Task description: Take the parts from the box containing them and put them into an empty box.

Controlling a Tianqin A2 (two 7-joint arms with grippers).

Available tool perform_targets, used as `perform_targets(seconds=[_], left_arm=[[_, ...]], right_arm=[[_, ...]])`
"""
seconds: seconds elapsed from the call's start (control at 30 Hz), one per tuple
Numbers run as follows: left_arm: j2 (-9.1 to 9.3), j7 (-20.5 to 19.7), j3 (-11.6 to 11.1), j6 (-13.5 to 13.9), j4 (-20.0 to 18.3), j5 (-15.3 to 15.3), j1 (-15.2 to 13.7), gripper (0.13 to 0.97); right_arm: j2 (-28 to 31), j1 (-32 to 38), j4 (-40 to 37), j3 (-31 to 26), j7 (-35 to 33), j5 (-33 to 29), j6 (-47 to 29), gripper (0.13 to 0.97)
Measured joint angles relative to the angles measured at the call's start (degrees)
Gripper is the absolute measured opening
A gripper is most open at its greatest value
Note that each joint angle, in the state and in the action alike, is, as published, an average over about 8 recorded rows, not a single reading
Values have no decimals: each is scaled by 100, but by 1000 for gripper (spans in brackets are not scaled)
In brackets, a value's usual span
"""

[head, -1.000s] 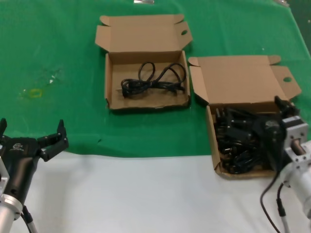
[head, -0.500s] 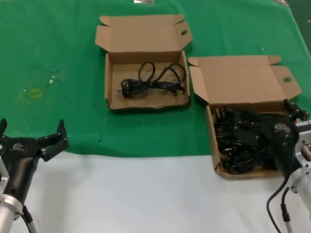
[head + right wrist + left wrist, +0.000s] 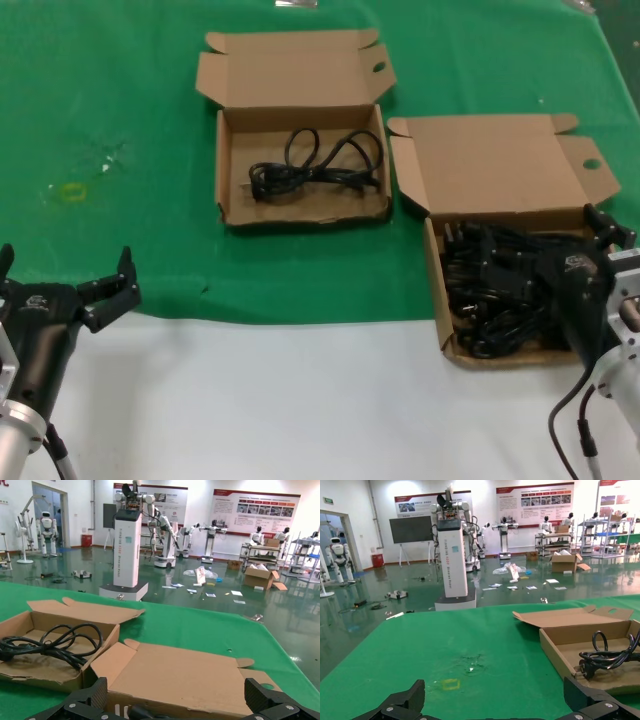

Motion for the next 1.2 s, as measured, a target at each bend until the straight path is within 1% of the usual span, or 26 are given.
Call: perform_targets(seconds=[1.2], left_arm=[[0,0,0,0,0,0,0,966]], right_arm=[[0,0,0,0,0,0,0,966]])
